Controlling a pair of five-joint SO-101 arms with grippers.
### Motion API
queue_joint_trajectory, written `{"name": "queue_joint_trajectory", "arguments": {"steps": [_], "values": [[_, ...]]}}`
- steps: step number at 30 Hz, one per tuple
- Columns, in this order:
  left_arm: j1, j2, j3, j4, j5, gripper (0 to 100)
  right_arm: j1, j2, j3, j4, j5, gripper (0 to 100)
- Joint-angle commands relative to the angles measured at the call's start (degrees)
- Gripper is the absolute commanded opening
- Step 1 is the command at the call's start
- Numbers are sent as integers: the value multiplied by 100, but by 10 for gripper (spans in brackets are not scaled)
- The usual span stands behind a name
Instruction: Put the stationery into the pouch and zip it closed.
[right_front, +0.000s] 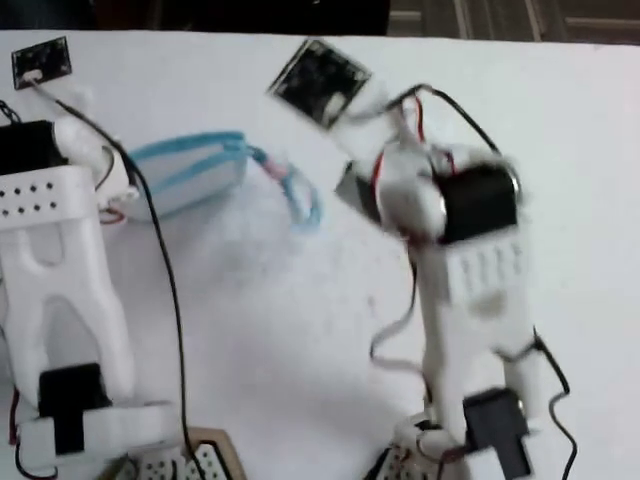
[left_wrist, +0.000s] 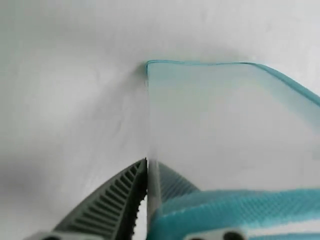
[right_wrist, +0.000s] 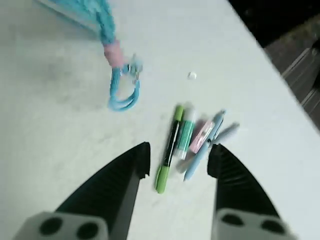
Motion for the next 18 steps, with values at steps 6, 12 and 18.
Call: {"name": "queue_joint_trajectory", "arguments": {"steps": [6,12,18], "values": [[-40,-1385,888,44,-448,22,752,2264,-642,40,343,190],[-48,-1411,1064,35,-466,22,813,4303,-1776,-347,1020,190],[-48,-1253,1125,26,-607,22,910,6404,-3051,-752,1327,190]]}}
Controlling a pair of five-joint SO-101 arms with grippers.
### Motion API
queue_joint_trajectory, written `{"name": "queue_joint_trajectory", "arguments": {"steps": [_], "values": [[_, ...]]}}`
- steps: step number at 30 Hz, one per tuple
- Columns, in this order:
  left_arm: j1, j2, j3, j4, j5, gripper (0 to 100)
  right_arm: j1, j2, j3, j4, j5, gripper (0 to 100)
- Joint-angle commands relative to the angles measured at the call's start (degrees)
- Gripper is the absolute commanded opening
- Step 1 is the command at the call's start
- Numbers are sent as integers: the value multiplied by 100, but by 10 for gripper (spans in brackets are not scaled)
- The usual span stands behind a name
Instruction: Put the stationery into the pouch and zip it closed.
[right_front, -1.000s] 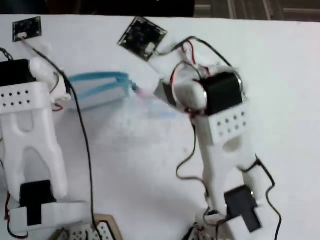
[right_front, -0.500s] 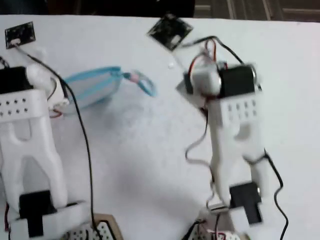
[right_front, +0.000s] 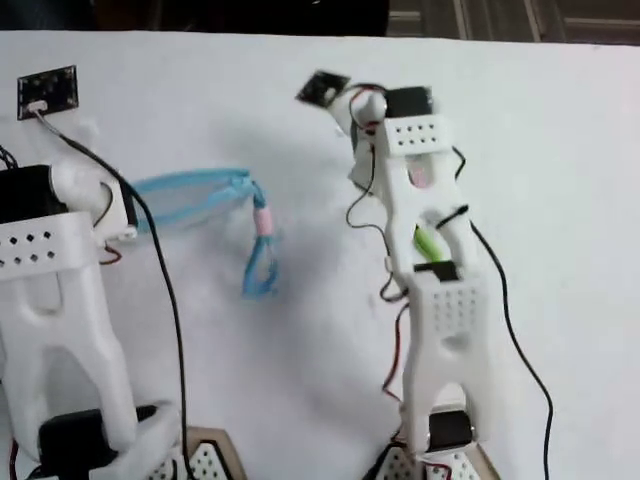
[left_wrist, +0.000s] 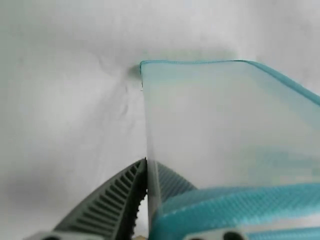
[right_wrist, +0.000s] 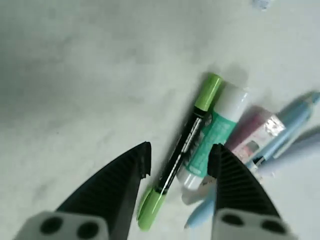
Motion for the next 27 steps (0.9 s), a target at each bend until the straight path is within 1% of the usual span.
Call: {"name": "queue_joint_trajectory", "arguments": {"steps": [1,5,8,11,15,21,27], "values": [[-40,13,-26,18,-44,22,84,1042,-985,-136,149,190],[-75,382,-26,18,-44,22,84,2141,-2013,-101,132,190],[-259,567,-35,18,-44,23,136,2642,-2673,136,132,184],[-382,620,-35,18,-44,23,136,2835,-3086,382,141,114],[-356,629,-35,18,-44,23,136,2879,-3112,567,141,17],[-356,629,-35,18,-53,23,119,2774,-3156,725,132,18],[-356,629,-35,18,-53,23,57,1965,-3095,743,114,18]]}}
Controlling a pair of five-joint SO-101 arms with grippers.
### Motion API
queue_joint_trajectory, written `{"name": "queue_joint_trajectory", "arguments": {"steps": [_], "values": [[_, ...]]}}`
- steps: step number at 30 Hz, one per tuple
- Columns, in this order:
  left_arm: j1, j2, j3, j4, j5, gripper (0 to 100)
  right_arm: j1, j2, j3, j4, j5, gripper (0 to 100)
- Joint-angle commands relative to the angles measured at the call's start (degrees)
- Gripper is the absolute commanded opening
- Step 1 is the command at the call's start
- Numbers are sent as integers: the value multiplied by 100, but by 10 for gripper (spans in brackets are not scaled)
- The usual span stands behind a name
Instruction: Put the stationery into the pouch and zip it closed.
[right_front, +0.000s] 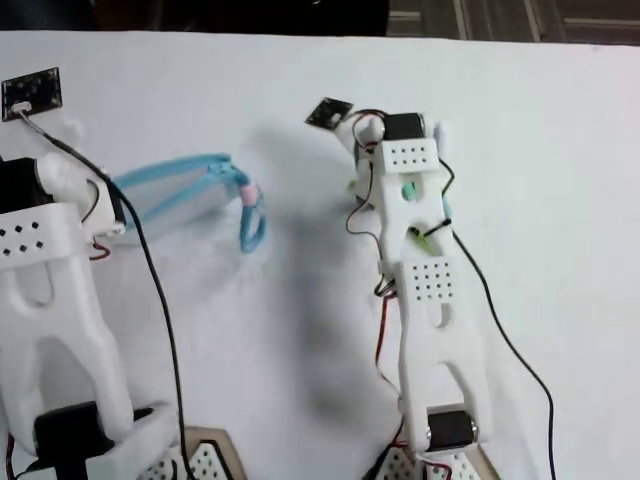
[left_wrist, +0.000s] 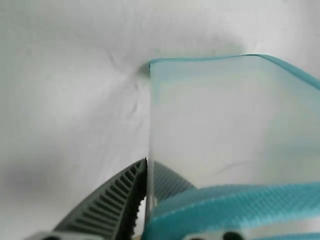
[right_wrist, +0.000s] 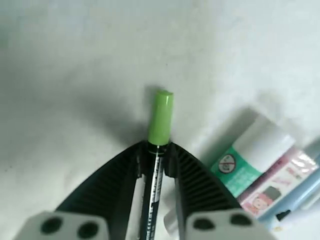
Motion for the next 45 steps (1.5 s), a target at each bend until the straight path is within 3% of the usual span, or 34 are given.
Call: {"name": "queue_joint_trajectory", "arguments": {"steps": [1,5,14,21,27,33,36,40,45], "values": [[-57,171,44,44,-35,23,-75,-796,-35,136,9,18],[-57,171,44,44,-35,23,-145,-1824,800,145,9,18],[-48,171,44,44,-35,23,-514,-5525,4853,119,-9,18],[-48,171,44,44,-44,23,-743,-8312,6576,110,-149,18],[-48,171,44,44,-149,23,-831,-10510,7947,110,-1345,18],[-48,171,44,44,-149,23,-831,-12145,9547,-127,-3560,18],[-40,180,44,44,-149,23,-919,-12760,10163,-804,-4703,18],[-40,180,44,44,-149,23,-1622,-13437,10796,-2088,-5890,18],[-40,198,44,44,-149,23,-2413,-13974,11279,-4092,-6171,18]]}}
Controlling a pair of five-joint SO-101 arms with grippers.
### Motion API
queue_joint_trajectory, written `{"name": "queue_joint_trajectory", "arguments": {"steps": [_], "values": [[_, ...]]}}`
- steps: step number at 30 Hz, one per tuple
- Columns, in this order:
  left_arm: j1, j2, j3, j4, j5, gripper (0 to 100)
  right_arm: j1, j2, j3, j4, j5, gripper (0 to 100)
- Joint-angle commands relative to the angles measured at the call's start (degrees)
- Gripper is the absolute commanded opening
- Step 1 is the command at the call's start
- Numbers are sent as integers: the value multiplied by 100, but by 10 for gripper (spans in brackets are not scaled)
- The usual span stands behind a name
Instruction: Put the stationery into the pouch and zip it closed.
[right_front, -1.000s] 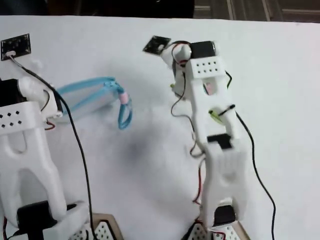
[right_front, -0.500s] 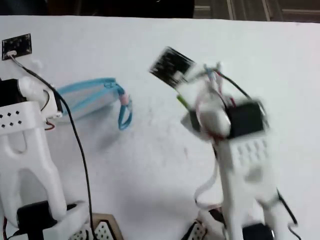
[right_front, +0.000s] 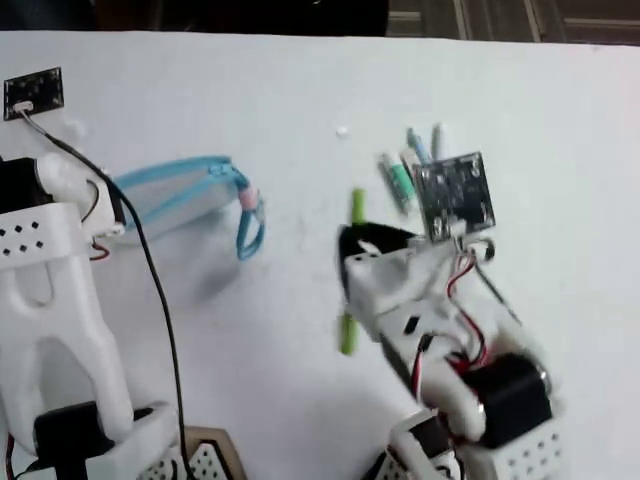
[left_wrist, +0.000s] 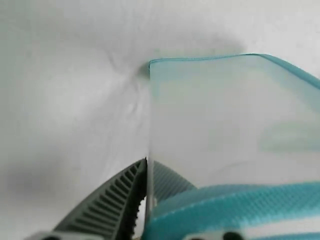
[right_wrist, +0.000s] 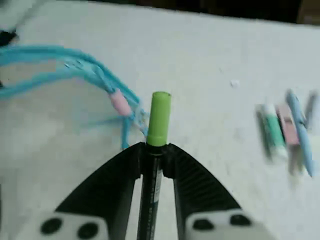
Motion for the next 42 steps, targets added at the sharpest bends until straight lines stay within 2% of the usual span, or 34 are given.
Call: {"name": "queue_joint_trajectory", "arguments": {"steps": [1,8,12,20,31,35,42], "values": [[-40,198,44,44,-44,23,-303,-330,149,-1596,-158,18],[48,207,44,44,-44,23,-338,-488,167,-4479,-334,17],[365,171,26,44,-26,23,-426,48,158,-5499,-633,17],[620,215,9,35,-18,23,-1235,1455,176,-6246,-598,17],[602,215,9,35,-18,23,-1121,2809,202,-6853,-580,17],[602,215,9,35,-18,23,-989,3301,264,-7064,-229,17],[602,207,9,35,-18,23,-971,3477,651,-7090,-132,18]]}}
